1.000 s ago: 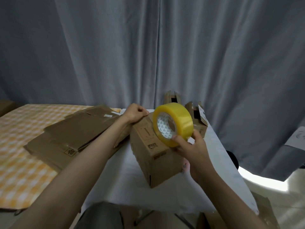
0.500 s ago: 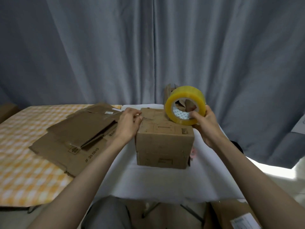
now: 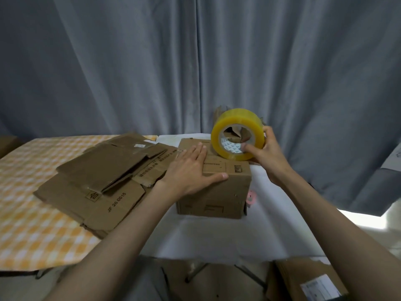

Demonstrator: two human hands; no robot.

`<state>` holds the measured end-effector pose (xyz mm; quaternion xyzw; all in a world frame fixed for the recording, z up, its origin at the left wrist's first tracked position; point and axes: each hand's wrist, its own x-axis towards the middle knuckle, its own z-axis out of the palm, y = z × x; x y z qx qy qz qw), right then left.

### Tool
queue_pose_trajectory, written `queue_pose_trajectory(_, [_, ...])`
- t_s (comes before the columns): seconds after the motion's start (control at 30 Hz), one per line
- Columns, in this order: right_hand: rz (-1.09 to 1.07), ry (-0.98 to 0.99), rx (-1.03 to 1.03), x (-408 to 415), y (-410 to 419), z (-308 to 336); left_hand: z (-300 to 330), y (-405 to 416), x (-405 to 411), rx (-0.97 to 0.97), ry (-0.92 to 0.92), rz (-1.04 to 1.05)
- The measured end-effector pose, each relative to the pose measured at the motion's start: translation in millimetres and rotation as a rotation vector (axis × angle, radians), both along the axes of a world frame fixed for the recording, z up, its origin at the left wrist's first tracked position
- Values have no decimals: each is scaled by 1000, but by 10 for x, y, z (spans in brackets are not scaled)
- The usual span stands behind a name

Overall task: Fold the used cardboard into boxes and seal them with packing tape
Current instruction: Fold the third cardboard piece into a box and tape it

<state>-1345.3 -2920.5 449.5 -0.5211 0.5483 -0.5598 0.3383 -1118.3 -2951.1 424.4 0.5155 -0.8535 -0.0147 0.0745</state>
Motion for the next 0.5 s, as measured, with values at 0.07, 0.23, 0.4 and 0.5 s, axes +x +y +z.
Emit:
queue_pose_trajectory(0.07, [-43, 4, -32, -15, -40, 14, -21, -10, 18, -4, 11, 9])
queue_pose_trajectory(0.23, [-86, 1, -117, -55, -91, 53, -40, -5, 65, -10, 33, 14])
queue_pose_trajectory(0.4, [-272, 84, -200, -338, -80, 137, -35, 17, 58, 3, 48, 14])
queue_pose_trajectory(0.5, [-346, 177, -176, -573, -12, 102, -36, 24, 56, 7, 41, 17])
